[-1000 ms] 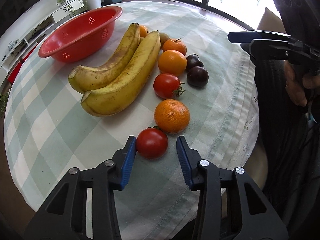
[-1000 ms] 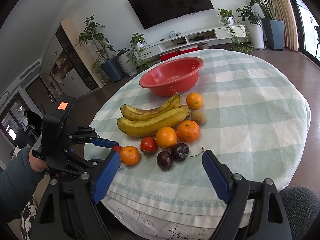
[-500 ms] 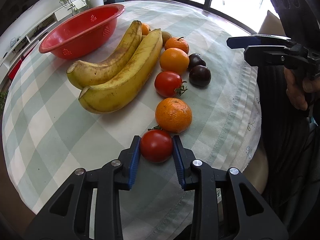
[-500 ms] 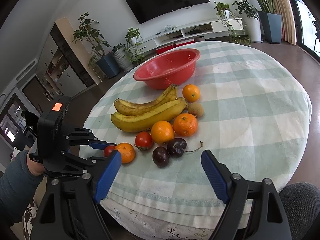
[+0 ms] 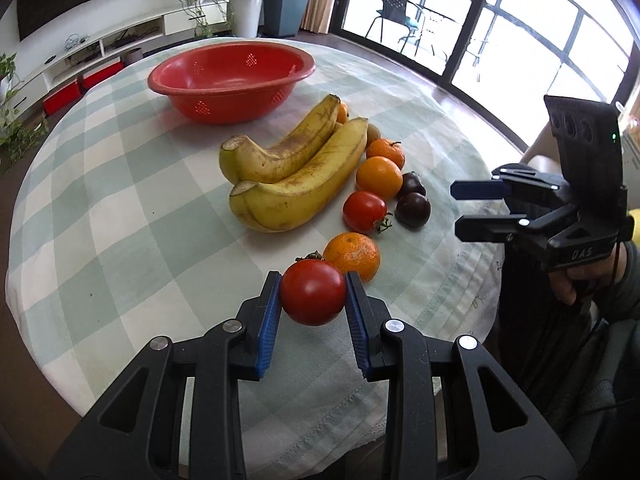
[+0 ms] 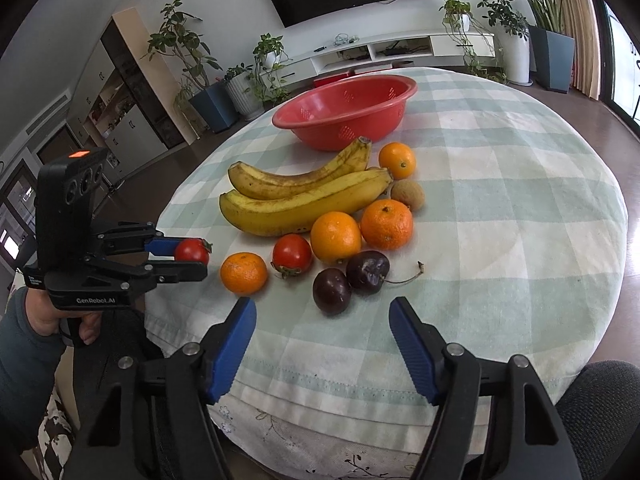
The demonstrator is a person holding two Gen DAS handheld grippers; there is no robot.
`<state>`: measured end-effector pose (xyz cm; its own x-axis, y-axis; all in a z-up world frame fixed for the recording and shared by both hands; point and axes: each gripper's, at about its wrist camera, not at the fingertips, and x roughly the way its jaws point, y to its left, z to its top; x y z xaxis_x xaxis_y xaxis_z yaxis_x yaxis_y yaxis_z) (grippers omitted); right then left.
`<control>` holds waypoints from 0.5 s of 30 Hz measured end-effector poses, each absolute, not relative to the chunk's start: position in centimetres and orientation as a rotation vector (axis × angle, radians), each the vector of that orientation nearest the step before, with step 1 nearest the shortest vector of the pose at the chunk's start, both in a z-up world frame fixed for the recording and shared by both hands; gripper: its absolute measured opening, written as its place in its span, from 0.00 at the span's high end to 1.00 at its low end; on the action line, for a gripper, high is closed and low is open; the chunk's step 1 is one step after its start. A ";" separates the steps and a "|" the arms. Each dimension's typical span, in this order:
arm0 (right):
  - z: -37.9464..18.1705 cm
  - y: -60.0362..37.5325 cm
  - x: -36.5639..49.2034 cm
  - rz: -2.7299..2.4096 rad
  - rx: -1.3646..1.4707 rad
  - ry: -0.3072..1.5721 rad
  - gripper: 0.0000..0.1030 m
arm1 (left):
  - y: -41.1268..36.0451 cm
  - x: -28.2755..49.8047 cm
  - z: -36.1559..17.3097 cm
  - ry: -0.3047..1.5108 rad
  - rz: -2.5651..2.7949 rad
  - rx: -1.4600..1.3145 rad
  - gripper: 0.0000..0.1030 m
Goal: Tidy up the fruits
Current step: 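Lift the red tomato with the left tool while the right tool grasps a dark cherry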
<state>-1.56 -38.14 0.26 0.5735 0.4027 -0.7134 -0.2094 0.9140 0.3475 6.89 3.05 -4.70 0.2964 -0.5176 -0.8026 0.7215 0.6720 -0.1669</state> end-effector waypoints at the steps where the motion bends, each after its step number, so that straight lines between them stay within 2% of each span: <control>1: 0.2 -37.9 -1.5 0.360 0.222 0.895 0.36 | 3.4 6.9 -4.5 0.956 -0.823 0.212 0.72; 7: -0.8 -36.5 -0.6 0.339 0.166 0.939 0.52 | 6.1 6.5 -3.7 0.908 -0.760 -0.013 0.72; 15: -1.3 -36.0 0.6 0.284 0.140 0.972 0.56 | 6.6 5.4 -3.4 0.842 -0.765 -0.169 0.72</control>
<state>0.61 -35.96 -1.34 0.5301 0.2993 -0.7934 -0.1743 0.9541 0.2435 5.38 6.64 -3.39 0.4211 -0.6706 -0.6106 0.5436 0.7256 -0.4220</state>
